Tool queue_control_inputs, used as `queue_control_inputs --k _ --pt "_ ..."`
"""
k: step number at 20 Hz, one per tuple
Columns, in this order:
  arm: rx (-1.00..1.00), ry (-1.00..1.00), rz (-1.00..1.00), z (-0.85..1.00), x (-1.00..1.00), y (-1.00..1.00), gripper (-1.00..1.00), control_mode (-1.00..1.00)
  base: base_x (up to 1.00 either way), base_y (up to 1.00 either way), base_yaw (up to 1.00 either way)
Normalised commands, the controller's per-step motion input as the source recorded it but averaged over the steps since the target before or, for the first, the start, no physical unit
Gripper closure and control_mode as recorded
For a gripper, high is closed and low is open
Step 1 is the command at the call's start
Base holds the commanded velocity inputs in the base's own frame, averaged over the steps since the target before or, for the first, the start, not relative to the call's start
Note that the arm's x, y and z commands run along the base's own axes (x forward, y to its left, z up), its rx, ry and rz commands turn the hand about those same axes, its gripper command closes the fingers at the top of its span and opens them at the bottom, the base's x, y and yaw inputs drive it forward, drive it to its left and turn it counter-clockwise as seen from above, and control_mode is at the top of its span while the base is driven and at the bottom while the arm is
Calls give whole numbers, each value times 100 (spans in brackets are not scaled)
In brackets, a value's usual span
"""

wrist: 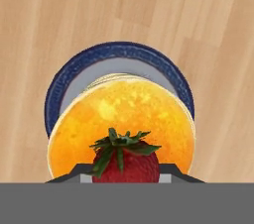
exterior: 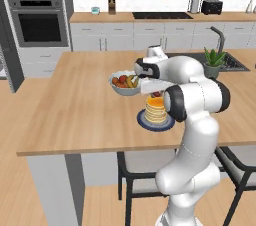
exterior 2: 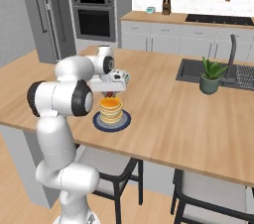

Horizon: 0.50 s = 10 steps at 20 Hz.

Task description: Take the strawberry from the fridge and place it on top of the pancake, located on the dining counter.

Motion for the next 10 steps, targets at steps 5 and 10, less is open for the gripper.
queue_control_inputs --k 5,10 --pt "0 -5 0 -15 2 -5 100 -100 0 0 0" --pt "0 0 0 -11 31 -13 100 -100 0 0 0"
